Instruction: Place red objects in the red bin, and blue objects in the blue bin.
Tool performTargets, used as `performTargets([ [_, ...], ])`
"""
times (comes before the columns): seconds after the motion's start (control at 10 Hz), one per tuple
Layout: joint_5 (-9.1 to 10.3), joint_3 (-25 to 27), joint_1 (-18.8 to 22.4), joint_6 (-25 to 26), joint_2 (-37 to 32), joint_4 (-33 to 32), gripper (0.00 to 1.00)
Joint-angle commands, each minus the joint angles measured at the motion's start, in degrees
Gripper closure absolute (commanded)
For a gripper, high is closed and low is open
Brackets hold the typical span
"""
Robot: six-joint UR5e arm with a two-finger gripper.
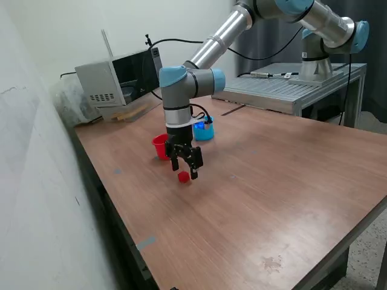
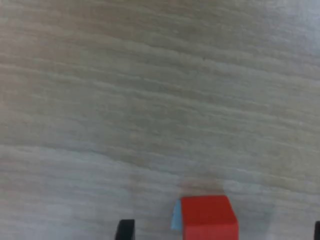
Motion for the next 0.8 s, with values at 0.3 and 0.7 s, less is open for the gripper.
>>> performTargets([
  [0.3, -0.75, -0.1, 0.0, -0.1, 0.1, -0.1, 1.0],
  [0.7, -2.15, -0.4, 0.1, -0.2, -2.6, 0.2, 1.0],
])
